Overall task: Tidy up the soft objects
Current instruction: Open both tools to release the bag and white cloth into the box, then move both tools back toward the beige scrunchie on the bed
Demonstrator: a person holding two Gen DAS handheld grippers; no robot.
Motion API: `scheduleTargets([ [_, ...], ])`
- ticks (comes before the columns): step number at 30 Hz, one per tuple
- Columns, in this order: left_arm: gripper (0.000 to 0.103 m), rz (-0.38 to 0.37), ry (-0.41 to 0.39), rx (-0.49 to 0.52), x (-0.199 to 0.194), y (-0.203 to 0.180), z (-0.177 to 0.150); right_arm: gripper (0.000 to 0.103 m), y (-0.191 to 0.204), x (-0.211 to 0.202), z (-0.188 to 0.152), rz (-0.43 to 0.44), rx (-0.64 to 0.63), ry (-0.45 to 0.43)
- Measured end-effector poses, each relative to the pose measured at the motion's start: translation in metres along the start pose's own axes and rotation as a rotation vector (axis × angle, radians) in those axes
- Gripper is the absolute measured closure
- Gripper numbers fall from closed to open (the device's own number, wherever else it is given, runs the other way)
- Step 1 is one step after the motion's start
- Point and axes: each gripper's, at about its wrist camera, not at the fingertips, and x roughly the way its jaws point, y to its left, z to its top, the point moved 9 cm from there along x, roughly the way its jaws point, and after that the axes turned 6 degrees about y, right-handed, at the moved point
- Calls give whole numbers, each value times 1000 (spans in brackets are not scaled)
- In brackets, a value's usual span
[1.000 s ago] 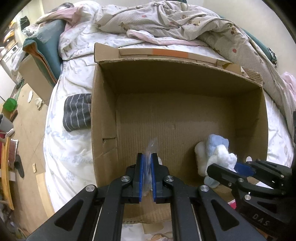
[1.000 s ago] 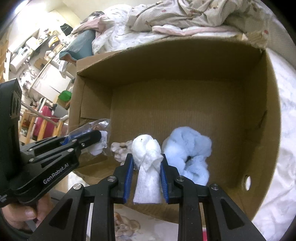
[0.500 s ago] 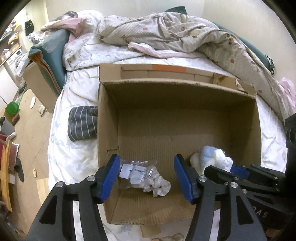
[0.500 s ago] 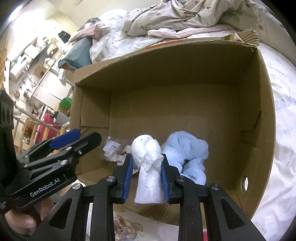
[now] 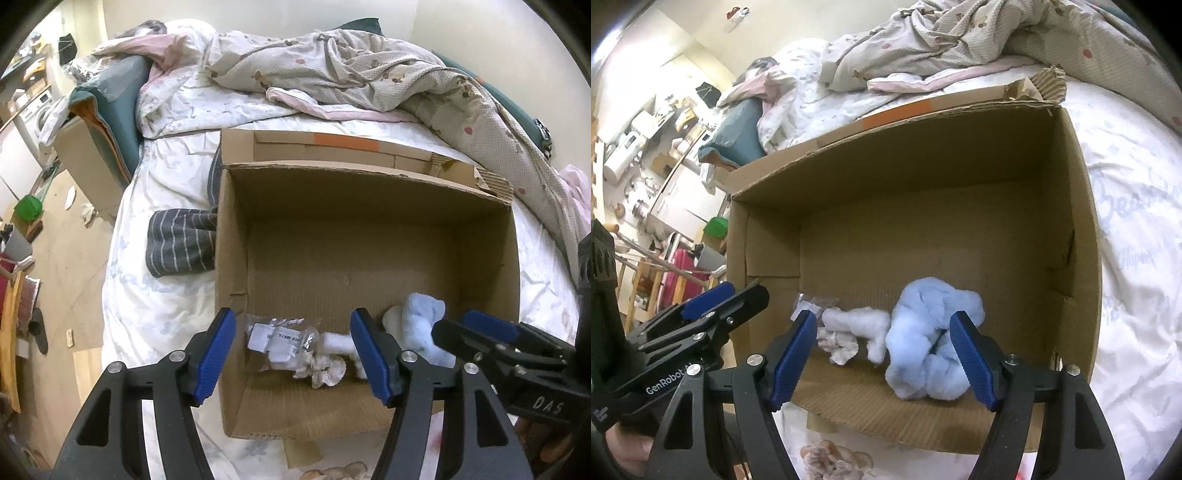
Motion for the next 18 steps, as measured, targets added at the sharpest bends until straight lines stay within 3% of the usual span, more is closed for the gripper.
scheduleTargets([
  [18, 41, 23, -7, -24, -38, 21, -43, 24, 9, -33, -31, -28, -35, -22],
])
